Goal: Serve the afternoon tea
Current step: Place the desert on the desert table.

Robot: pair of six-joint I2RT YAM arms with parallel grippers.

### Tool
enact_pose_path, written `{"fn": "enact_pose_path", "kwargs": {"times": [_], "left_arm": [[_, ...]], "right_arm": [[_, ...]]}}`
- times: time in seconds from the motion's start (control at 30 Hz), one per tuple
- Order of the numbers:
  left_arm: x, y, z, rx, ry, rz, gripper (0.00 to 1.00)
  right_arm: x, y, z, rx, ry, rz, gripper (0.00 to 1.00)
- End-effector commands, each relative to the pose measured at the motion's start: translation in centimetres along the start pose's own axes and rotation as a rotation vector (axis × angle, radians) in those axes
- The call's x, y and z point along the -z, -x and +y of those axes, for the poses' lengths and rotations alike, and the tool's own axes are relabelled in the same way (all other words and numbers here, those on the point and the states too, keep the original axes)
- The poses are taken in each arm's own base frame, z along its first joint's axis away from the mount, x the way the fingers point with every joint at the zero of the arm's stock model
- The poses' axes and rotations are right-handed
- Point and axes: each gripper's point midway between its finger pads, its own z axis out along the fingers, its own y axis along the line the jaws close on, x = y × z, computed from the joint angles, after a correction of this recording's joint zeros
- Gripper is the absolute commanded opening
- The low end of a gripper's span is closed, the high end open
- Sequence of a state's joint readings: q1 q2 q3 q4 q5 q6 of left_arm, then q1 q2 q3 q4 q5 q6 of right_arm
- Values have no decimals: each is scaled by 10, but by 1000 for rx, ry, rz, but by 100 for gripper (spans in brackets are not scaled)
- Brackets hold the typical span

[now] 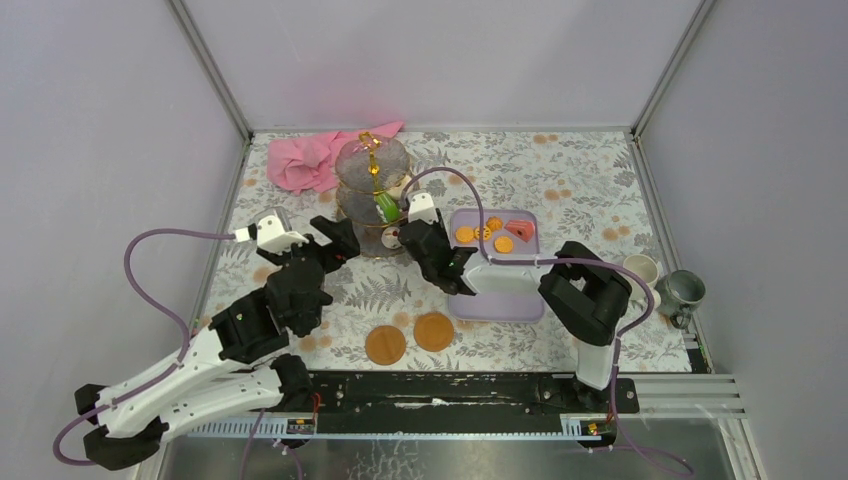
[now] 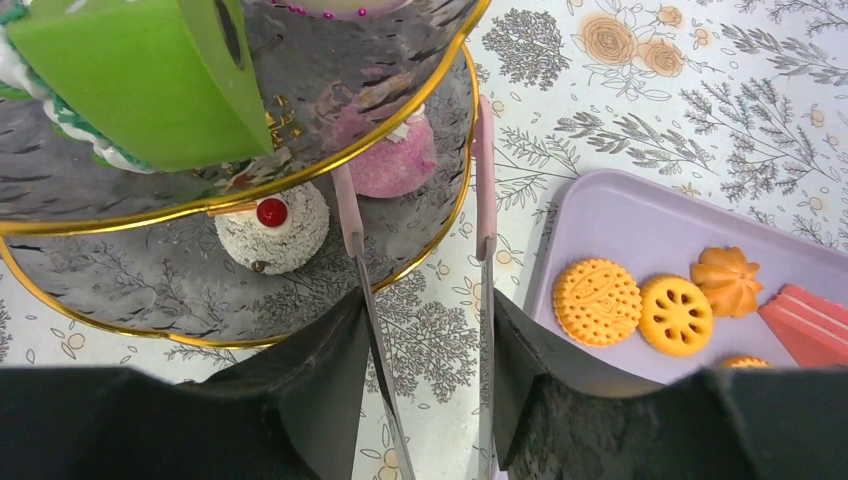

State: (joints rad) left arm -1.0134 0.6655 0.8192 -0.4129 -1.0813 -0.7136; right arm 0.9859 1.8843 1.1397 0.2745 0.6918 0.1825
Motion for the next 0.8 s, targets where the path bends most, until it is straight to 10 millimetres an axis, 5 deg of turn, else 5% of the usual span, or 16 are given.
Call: {"fn": "enact_pose_path", "kwargs": {"times": [0.0,0.77], "left_arm": [[1,19,-6,51,5,-36,92],[1,16,-8,53,12,-12,92]], "right_arm": [[16,29,-11,-46,-27,-72,49],[46,27,-19,-52,-17,-89,48]]}}
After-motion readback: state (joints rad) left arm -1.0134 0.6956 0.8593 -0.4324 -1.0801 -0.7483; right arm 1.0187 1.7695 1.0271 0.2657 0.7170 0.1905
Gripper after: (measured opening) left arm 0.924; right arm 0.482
